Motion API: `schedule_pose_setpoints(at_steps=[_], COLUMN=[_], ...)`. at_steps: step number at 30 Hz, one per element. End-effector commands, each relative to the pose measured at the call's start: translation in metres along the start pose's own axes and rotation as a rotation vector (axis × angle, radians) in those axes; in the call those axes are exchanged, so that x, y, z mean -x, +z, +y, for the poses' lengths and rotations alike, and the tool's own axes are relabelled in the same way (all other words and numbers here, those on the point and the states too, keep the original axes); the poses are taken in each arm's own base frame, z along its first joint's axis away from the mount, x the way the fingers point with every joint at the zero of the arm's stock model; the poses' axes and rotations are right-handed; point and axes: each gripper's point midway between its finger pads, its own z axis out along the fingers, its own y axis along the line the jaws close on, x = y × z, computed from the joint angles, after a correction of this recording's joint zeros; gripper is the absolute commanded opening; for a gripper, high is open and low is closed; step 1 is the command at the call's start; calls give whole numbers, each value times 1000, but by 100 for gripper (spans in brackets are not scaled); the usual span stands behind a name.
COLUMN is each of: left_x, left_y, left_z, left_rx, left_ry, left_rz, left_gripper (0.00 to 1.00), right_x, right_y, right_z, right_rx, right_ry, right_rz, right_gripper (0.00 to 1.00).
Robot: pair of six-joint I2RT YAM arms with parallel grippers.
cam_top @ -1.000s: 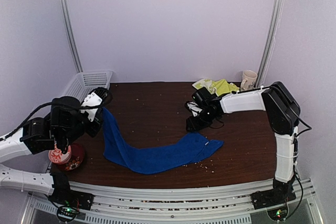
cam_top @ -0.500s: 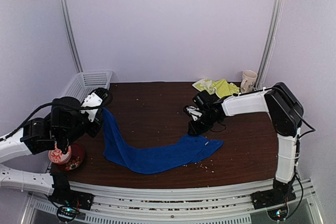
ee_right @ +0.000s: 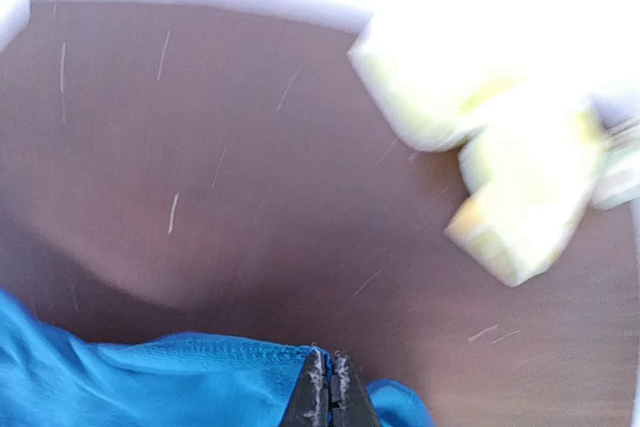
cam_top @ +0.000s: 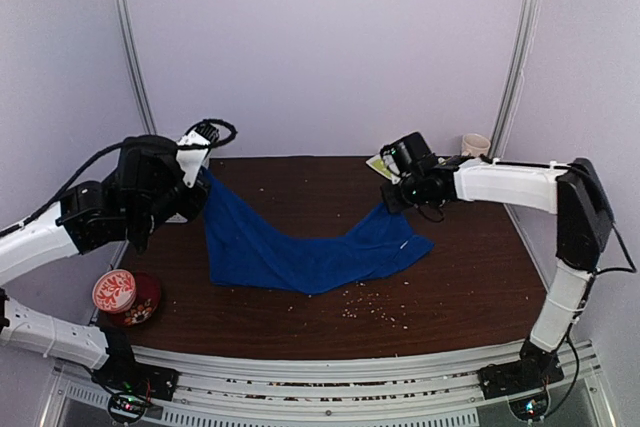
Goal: Roll the towels
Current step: Adjust the towel at the center of the board.
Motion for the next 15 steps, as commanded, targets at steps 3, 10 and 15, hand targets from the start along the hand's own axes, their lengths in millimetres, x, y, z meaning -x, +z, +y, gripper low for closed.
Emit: schedule_pose_setpoints(at_steps=[3, 10, 15], left_x=[22, -42, -69], left_y=[4, 22, 22], left_z=[27, -16, -26], left_rx=[74, -25, -58], left_ry=[-50, 81, 110], left_rz=[-52, 85, 144], left_gripper=[0, 0, 0], right_x=[58, -43, -91], right_y=[-99, -86, -85], right_z=[-90, -82, -75], right_rx=[-184, -112, -60], right_ry=[227, 255, 282], right_rz=[-367, -180, -78], right_gripper=[0, 0, 0])
